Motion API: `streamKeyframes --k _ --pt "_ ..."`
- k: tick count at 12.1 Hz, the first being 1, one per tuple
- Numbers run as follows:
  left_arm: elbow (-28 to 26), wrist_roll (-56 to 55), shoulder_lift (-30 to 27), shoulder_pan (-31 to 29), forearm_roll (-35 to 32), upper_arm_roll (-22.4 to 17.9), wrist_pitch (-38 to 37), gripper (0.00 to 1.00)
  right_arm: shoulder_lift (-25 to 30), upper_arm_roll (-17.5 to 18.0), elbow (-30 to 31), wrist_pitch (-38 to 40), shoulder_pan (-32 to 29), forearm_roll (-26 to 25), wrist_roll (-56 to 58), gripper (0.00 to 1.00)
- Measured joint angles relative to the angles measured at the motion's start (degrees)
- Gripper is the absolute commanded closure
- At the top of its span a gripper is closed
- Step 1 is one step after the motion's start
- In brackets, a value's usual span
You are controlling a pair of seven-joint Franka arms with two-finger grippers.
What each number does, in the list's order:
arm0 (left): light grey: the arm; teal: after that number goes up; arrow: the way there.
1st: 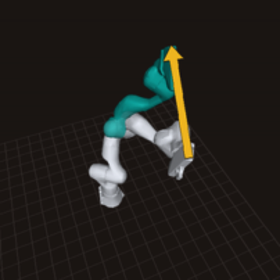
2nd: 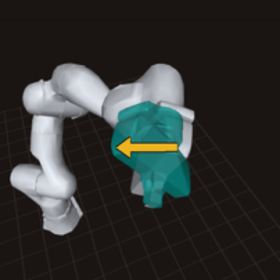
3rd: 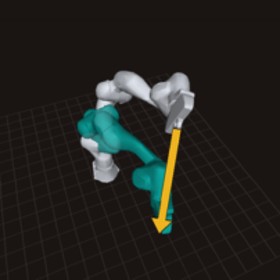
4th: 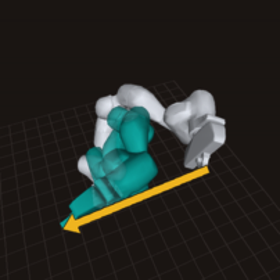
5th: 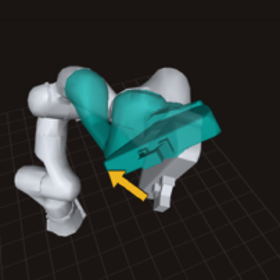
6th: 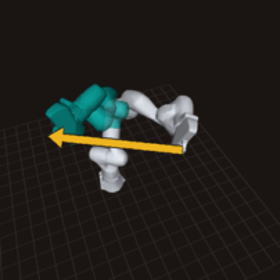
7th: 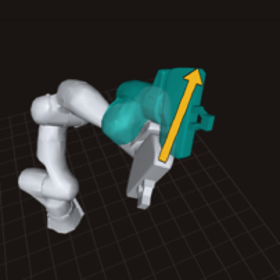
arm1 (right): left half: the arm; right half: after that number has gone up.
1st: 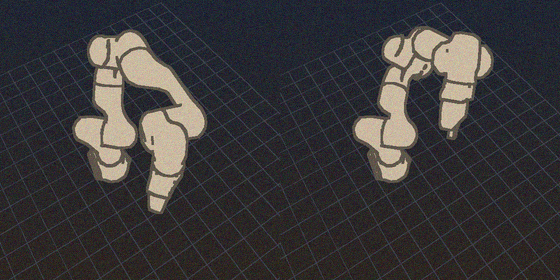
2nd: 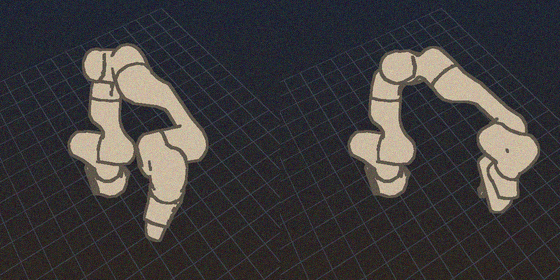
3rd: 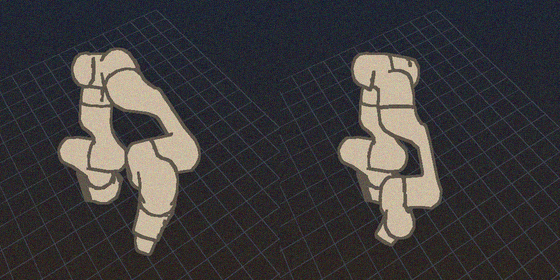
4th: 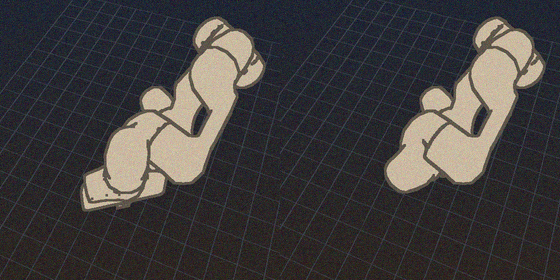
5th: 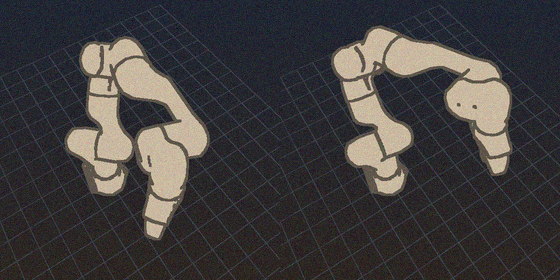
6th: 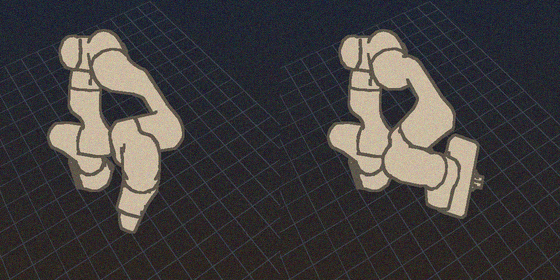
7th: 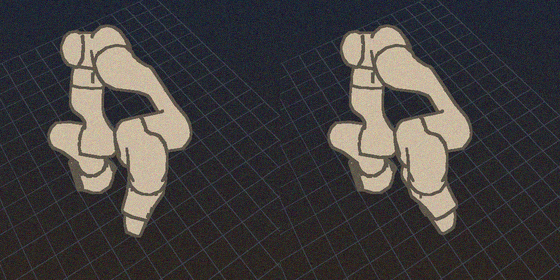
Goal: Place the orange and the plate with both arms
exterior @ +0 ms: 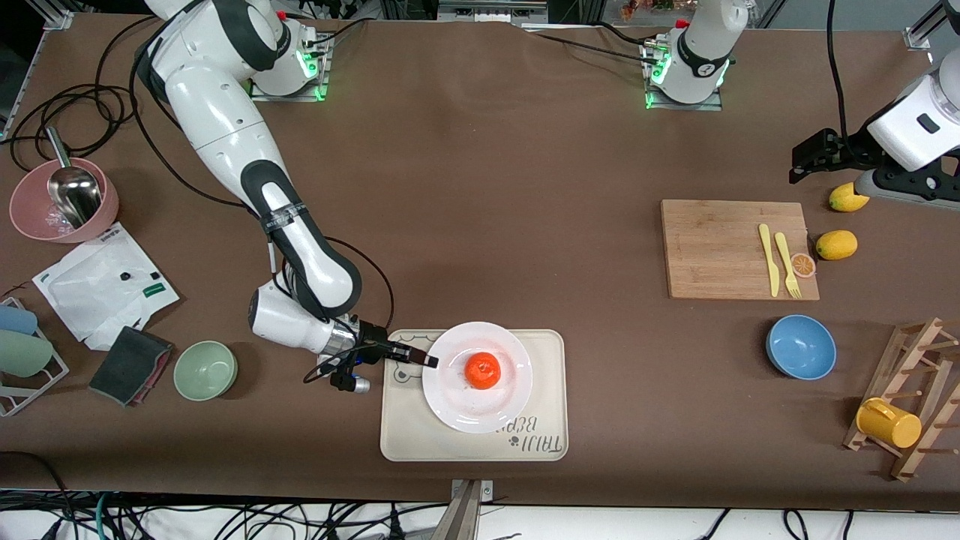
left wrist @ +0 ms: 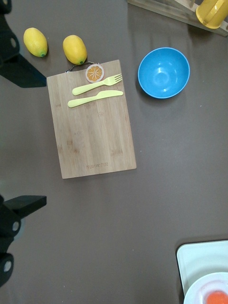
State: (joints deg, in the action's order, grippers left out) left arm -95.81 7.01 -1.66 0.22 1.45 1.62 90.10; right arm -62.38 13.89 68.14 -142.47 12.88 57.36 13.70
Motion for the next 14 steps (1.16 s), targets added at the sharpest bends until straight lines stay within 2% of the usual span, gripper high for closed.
streamKeyframes --k 4,8,10,12,14 --pt "0.00 0.00 0.00 -0.01 0.00 0.00 -0.02 0.00 5.24 0.00 5.35 0.08 -1.59 -2.59 -0.08 0.66" --pt "0.00 0.00 0.01 -0.03 0.00 -0.06 -0.11 0.00 12.62 -0.09 14.71 0.11 -2.84 -7.24 -0.11 0.66" --pt "0.00 0.00 0.02 -0.05 0.00 -0.11 -0.14 0.00 18.76 -1.06 21.56 0.74 -2.95 -7.83 -0.11 0.59" --pt "0.00 0.00 0.04 -0.18 0.00 -0.18 -0.21 0.00 26.18 -3.12 28.60 3.97 -3.04 -9.09 -0.12 0.48" --pt "0.01 0.00 0.07 -0.33 0.00 -0.24 -0.30 0.00 33.47 -6.00 34.39 8.88 -3.19 -14.07 -0.23 0.36"
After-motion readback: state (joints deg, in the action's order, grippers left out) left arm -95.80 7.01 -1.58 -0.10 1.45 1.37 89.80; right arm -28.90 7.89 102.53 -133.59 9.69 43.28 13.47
